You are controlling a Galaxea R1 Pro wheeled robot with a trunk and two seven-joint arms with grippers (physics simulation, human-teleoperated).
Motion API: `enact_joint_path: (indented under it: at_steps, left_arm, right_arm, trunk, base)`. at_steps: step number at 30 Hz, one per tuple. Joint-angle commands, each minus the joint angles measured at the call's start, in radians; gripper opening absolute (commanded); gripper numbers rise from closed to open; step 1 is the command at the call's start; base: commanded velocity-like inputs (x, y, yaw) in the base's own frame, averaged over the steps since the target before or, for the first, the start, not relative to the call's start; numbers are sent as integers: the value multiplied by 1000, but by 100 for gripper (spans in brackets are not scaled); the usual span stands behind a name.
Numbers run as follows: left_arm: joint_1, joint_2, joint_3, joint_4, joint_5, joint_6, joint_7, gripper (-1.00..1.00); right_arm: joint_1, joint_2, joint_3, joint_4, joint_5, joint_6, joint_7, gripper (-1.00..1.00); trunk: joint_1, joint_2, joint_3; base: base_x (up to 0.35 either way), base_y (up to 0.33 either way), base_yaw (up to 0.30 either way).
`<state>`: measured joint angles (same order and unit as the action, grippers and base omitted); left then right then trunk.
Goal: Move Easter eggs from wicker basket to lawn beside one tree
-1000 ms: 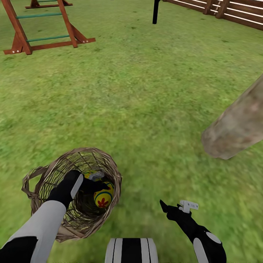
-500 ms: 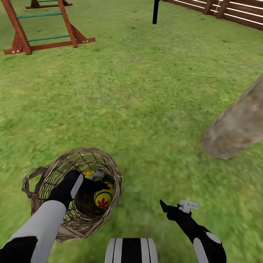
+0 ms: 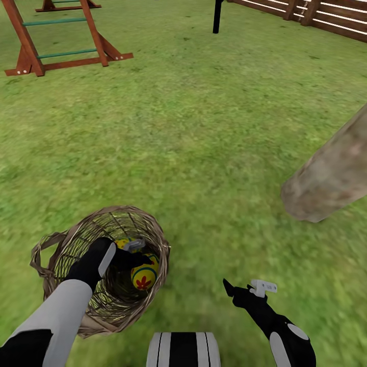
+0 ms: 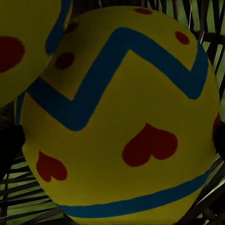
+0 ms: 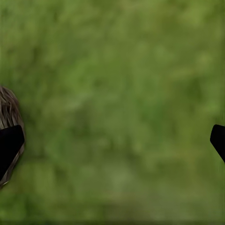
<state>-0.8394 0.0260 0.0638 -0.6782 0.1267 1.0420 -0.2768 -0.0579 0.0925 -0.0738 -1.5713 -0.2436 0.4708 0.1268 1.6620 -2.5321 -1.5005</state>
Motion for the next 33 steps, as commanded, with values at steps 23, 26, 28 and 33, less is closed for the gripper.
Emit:
enact_joint_path:
  at_steps: [23,26,28,33]
  left_arm:
    - [-3,0,2,34,-21,5,5,-100]
    - [-3,0,1,34,-21,5,5,-100]
    - [-3,0,1,35,-22,5,4,-100]
    - [-3,0,1,35,-22,5,4,-100]
  right_arm:
    - [0,1,-4,-1,-3,6,5,100]
    - [0,1,-4,-1,-3,6,5,100]
    - [0,1,-4,-1,-3,6,5,100]
    - [0,1,-3,-1,-3,6,5,100]
  trunk:
    - [-1,1,11]
    - [-1,1,11]
    - [-2,1,19]
    - [-2,1,19]
  base:
    - [0,0,0]
    - [0,0,0]
    - [0,0,0]
    - [0,0,0]
